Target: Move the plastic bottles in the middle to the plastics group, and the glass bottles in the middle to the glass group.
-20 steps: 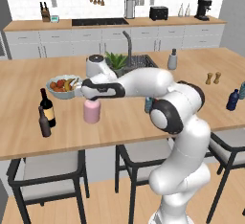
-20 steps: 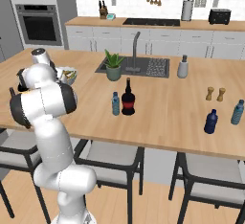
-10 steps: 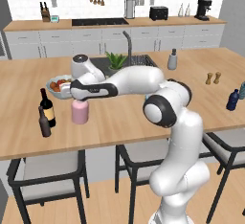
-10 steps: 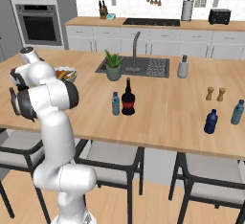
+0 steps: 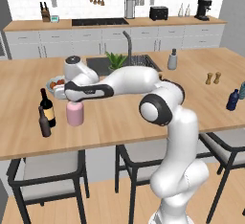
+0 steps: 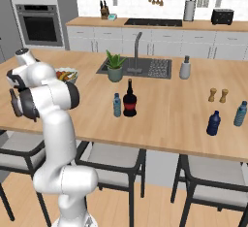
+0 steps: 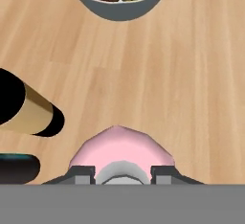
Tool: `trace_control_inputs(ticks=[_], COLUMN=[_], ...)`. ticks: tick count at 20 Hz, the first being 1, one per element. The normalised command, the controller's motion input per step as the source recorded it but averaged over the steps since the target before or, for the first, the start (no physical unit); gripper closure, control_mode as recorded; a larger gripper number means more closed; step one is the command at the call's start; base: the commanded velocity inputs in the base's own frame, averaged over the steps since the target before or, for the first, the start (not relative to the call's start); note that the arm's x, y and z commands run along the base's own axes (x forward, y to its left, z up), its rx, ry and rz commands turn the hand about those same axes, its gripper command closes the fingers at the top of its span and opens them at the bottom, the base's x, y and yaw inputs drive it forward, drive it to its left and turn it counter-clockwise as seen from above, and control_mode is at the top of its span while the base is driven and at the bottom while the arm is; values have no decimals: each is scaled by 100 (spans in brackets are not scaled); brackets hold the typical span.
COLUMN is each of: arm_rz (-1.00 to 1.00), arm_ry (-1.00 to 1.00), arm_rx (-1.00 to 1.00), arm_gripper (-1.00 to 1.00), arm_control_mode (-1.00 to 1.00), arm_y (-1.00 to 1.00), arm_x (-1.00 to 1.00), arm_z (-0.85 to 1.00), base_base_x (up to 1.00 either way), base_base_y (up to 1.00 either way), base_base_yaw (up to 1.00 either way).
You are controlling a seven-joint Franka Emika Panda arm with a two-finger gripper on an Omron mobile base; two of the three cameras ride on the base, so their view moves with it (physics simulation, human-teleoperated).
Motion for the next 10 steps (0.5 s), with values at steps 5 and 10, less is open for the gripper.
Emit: trace_control_inputs(ticks=[5, 10], arm_rz=[0, 0], arm_ry=[0, 0], arm_rx=[0, 0], arm_gripper=[100, 100], arm_control_mode=[-100, -100], arm_y=[11, 16], arm_x=[13, 37], arm_z=[-6, 0], base_base_x=[0, 0], base_base_y=[0, 0], base_base_yaw=[0, 0])
